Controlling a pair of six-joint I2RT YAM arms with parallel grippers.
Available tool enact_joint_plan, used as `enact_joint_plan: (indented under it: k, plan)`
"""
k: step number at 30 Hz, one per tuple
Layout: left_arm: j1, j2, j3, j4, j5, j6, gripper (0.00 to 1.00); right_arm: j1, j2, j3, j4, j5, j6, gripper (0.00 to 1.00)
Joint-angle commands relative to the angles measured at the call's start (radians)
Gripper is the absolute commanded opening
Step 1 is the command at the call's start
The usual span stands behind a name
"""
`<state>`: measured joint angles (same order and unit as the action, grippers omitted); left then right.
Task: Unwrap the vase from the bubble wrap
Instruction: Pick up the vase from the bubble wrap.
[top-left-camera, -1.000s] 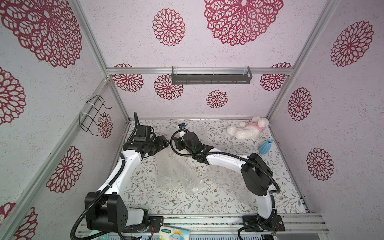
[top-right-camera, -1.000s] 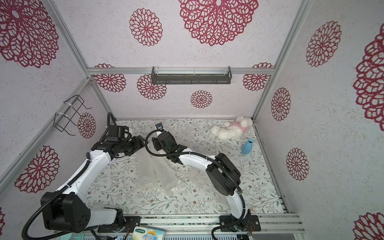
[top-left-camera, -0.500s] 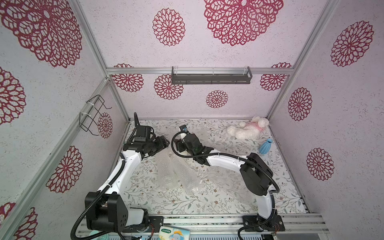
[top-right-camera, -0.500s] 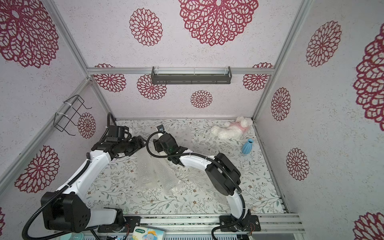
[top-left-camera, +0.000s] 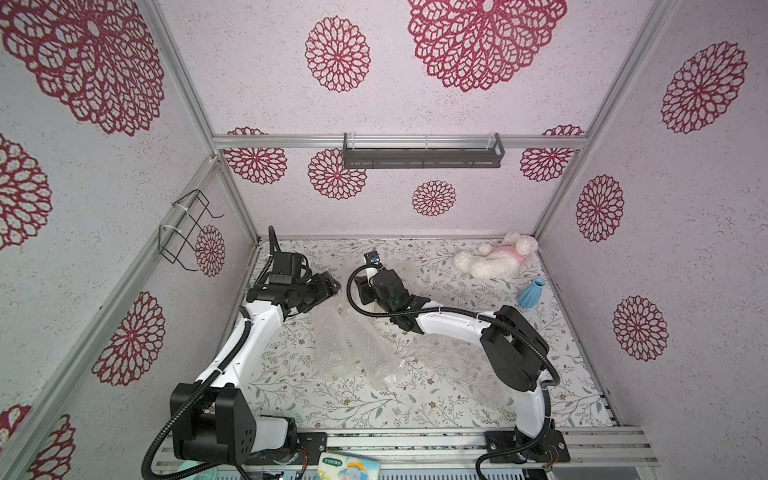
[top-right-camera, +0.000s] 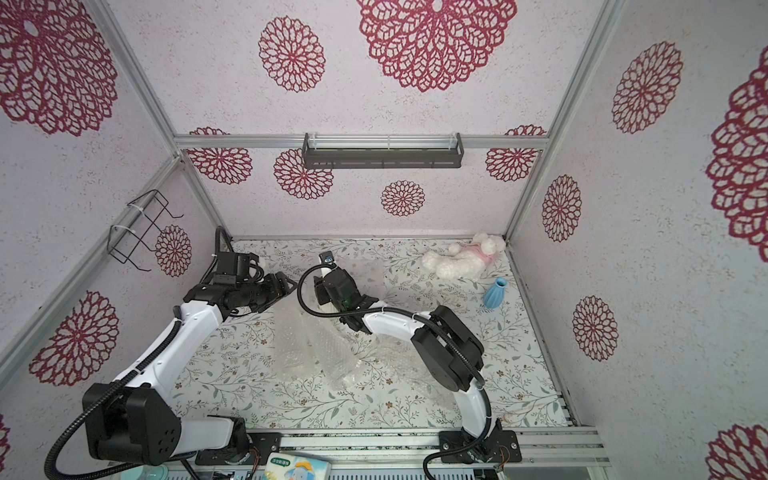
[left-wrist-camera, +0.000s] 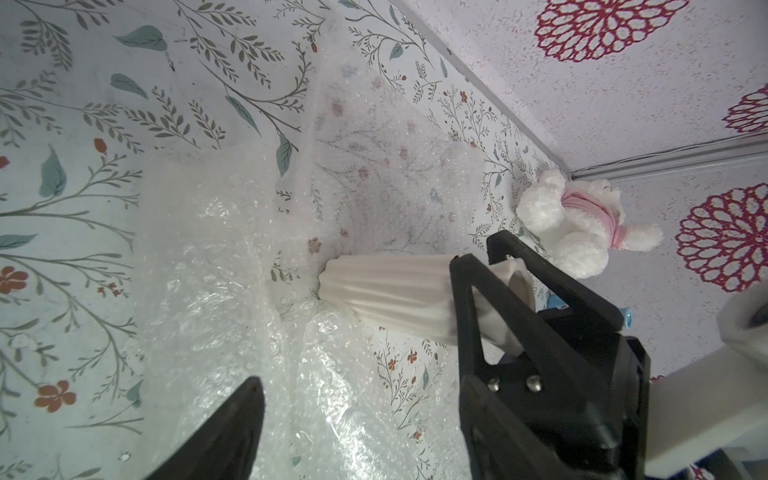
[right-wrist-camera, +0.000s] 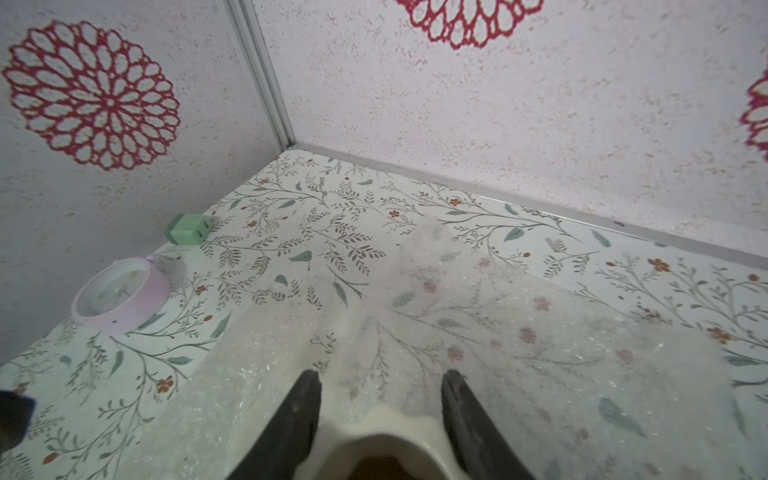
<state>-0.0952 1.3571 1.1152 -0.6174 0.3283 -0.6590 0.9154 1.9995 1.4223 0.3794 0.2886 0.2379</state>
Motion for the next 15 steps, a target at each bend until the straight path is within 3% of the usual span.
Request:
enact_joint_plan:
  k: [1, 4, 15]
  plan:
    - [0.009, -0.002, -0.006, 0.025, 0.011, -0.002, 0.77, 0.005, -0.073, -0.014, 0.064, -0.001, 0.017, 0.35]
    - [0.009, -0.003, -0.008, 0.026, 0.013, -0.004, 0.77, 0.005, -0.092, -0.018, 0.073, 0.000, 0.015, 0.28]
    - [0.008, -0.009, -0.016, 0.042, 0.034, -0.009, 0.77, -0.009, -0.278, -0.111, 0.000, 0.085, -0.024, 0.28]
